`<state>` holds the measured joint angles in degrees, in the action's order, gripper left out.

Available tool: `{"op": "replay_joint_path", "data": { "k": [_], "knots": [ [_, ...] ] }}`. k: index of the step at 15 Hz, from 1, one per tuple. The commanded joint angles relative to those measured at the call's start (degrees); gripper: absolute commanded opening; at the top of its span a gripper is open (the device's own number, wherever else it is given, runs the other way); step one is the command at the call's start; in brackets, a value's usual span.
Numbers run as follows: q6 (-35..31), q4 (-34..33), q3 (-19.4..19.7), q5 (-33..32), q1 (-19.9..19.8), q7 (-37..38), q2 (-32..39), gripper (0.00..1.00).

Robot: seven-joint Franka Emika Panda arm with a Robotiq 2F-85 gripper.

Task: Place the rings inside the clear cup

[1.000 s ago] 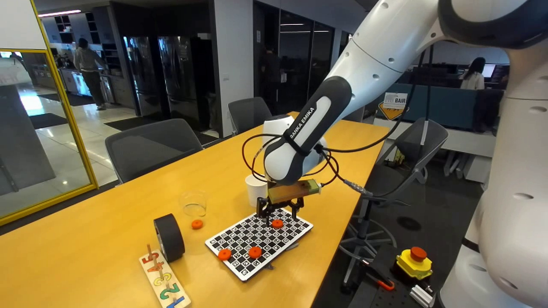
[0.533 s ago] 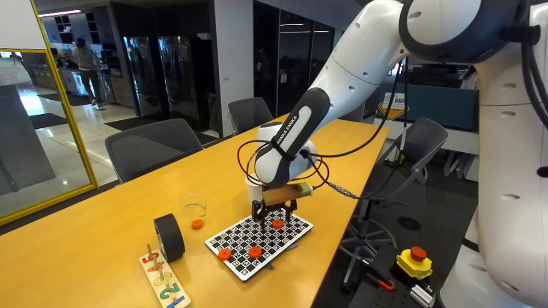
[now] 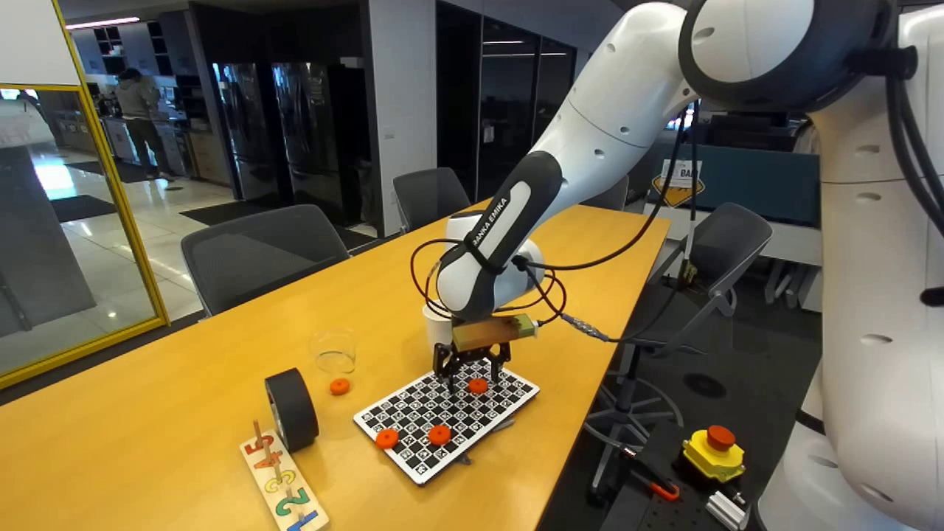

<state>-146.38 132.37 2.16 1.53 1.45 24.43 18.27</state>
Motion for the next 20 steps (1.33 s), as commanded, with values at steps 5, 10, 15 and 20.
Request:
{"op": "replay_joint_path", "data": {
  "k": [5, 10, 15, 20],
  "knots": [
    [1.3, 3.5, 0.4, 0.9, 0.3, -1.2, -5.7, 1.0],
    [2.8, 4.0, 0.2, 1.0, 0.2, -1.4, -6.2, 1.0],
    [3.9, 3.7, 0.2, 1.1, 0.1, -1.6, -5.8, 1.0],
    [3.4, 2.9, 0.3, 0.9, 0.2, -1.2, -5.0, 1.0]
  ]
}}
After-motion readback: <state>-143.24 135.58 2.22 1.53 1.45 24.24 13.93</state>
